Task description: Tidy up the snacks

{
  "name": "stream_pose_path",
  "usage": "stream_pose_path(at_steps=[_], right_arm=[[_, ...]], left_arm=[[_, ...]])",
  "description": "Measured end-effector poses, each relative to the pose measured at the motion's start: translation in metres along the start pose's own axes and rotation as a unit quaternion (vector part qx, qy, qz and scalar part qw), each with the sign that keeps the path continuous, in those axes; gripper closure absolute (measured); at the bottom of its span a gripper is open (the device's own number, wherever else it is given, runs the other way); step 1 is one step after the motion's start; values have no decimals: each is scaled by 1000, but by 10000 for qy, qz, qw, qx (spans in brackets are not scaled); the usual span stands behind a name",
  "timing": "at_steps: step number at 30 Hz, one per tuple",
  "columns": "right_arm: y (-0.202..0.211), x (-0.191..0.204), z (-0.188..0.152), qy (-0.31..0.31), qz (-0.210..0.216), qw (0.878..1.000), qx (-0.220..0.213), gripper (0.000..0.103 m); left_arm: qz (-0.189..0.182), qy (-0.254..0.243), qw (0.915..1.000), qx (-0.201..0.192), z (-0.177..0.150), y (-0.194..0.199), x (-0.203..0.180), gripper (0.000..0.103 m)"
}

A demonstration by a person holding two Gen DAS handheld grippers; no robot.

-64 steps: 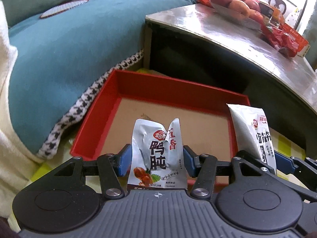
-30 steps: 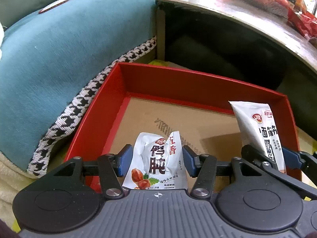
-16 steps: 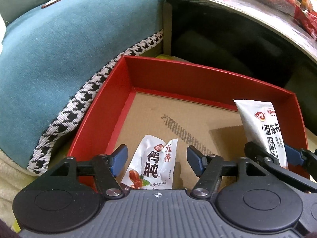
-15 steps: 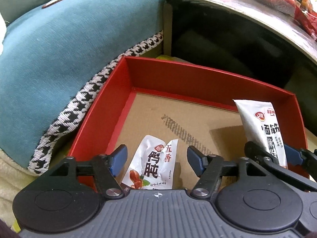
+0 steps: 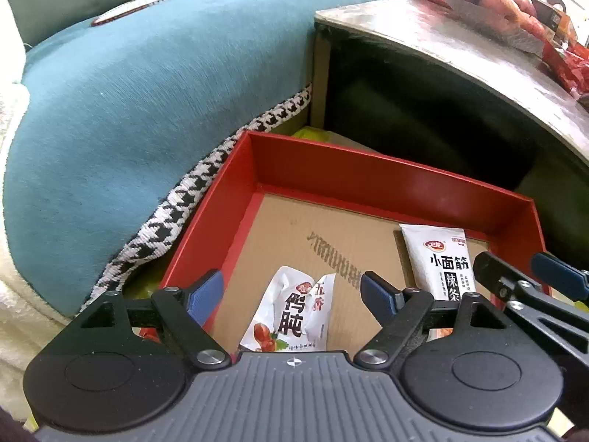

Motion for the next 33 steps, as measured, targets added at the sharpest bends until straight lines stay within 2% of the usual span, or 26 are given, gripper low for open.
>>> stream_pose_path(at_steps=[16, 26, 33], right_arm=[[48, -7, -10, 80, -188, 9998, 19, 44], [78, -9, -38, 250, -261, 9990, 252, 44], [90, 1, -57, 418, -138, 9979, 477, 43]], left_arm=[[-255, -80, 9995, -175, -17, 45, 5, 14], [-374, -191, 9990, -128, -38, 68, 11, 12], [-257, -105, 9996, 78, -60, 72, 33, 10]])
Point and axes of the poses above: each gripper's, at about its wrist camera, not at the fingertips, and y roughly against the way its jaws point, x to its left, z to its top, the point moved 6 cm from there along -y, roughly the way its jaws point, and after that the axes turned 8 degrees about -x, right-handed, at the moved point
